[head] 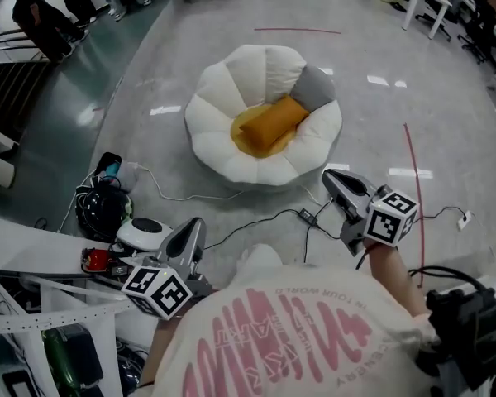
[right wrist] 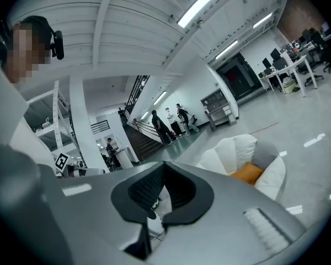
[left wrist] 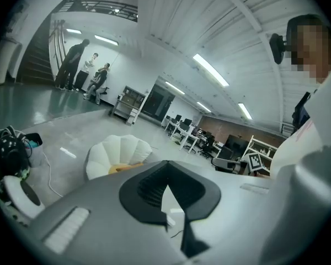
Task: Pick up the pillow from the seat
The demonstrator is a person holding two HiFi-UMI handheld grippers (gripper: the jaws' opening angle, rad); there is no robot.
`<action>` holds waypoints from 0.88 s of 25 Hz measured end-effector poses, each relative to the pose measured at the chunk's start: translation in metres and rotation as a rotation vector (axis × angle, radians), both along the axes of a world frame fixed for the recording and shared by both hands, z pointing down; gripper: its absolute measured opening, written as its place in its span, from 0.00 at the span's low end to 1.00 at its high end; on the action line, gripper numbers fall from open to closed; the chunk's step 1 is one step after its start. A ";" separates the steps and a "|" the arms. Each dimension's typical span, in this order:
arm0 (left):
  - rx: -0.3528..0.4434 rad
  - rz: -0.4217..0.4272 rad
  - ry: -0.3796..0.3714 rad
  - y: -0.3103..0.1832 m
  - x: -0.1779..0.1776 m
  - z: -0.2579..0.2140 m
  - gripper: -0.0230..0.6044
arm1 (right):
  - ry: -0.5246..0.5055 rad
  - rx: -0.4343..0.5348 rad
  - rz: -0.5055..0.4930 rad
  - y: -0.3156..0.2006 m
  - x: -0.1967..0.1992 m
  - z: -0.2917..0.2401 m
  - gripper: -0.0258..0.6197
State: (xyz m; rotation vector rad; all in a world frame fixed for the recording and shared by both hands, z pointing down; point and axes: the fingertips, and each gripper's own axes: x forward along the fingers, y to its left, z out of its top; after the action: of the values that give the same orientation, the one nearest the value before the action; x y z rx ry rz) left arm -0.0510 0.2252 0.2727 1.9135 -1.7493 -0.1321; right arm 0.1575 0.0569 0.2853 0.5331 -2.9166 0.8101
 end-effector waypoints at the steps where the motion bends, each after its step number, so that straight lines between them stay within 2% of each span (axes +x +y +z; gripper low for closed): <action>1: -0.004 0.007 0.017 -0.005 -0.001 0.001 0.06 | 0.002 -0.008 0.004 -0.003 -0.001 0.002 0.05; 5: -0.010 0.032 0.040 -0.037 -0.007 0.005 0.06 | 0.020 -0.022 0.023 -0.025 -0.006 0.012 0.05; 11: -0.033 0.096 0.073 -0.095 -0.026 0.012 0.06 | 0.019 -0.008 0.115 -0.071 -0.014 0.010 0.05; 22: -0.072 0.182 0.054 -0.203 -0.112 0.020 0.06 | 0.054 -0.010 0.193 -0.159 -0.090 0.006 0.05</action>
State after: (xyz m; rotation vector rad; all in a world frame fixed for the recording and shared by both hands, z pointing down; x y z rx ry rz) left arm -0.1630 0.0223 0.2926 1.9864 -1.5165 -0.0530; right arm 0.0670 -0.1017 0.2917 0.8326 -2.8422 0.8155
